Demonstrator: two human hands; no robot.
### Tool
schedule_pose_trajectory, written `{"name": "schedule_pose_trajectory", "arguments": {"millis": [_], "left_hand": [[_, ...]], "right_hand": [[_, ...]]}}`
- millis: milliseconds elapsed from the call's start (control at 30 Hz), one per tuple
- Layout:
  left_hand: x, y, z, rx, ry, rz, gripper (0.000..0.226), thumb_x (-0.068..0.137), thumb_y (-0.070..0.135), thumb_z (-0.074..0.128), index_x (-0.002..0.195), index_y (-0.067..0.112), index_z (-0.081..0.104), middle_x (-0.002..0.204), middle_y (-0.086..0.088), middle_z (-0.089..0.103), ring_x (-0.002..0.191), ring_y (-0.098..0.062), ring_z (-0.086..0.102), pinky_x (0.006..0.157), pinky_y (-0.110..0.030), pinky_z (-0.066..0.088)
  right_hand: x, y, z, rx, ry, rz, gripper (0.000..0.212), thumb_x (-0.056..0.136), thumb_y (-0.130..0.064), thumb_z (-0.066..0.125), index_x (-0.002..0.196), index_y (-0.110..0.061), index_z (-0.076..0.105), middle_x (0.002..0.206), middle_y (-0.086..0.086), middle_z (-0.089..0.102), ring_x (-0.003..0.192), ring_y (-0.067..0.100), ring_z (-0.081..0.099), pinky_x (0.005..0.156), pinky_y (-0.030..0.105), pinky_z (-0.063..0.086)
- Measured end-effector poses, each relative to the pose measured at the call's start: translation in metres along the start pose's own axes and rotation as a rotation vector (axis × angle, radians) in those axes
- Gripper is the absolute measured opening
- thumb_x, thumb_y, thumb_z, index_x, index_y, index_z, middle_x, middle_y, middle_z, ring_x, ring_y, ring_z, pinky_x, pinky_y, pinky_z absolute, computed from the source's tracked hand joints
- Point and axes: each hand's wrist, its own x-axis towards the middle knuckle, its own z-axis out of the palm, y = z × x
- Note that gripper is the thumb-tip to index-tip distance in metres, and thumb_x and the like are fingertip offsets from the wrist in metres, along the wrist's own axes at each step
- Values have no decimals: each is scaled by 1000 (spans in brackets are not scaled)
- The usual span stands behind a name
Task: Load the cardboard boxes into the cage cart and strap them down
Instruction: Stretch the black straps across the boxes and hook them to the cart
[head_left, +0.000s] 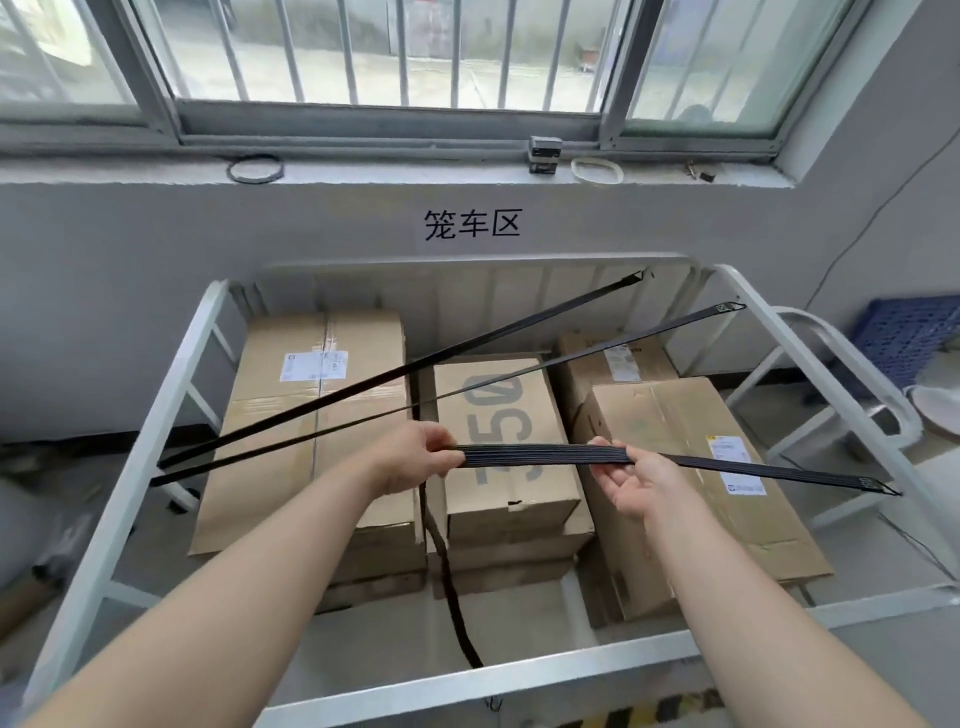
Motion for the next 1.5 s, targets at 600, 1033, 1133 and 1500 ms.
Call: {"name": "schedule_pose_trajectory", "arguments": {"millis": [600, 1033, 1133, 1500], "left_hand": [[32, 102, 46, 43, 280, 106, 14, 96, 28, 54, 92, 21, 66, 80, -1, 62, 71, -19, 57, 64, -31, 48], [-8, 128, -32, 204, 447, 30, 29, 77, 43, 78, 74, 15, 71, 60, 1, 52, 57, -14, 45, 55, -27, 37], [-12, 106, -44, 135, 516, -14, 27, 78, 39, 78, 75, 13, 71, 61, -2, 50, 58, -16, 42, 55, -28, 34], [-2, 52, -90, 48, 525, -8, 30, 75, 39, 81, 68, 13, 68, 58, -1, 45, 55, -13, 38, 52, -26, 31]], "right_hand": [[21, -71, -60, -59, -68, 17, 18, 104, -16, 38, 108, -6, 53, 100, 17, 66, 78, 26, 65, 61, 35, 53], [12, -86, -42, -212, -189, 8, 31, 103, -20, 42, 124, -1, 54, 103, 18, 71, 81, 25, 71, 59, 35, 56], [-2, -75, -27, -380, -269, -2, 28, 104, -22, 40, 110, -3, 60, 88, 13, 74, 77, 24, 73, 61, 34, 59], [-32, -26, 101, -1067, -599, -507, 21, 92, -20, 65, 110, -12, 68, 97, 2, 70, 86, 14, 64, 72, 19, 49]]}}
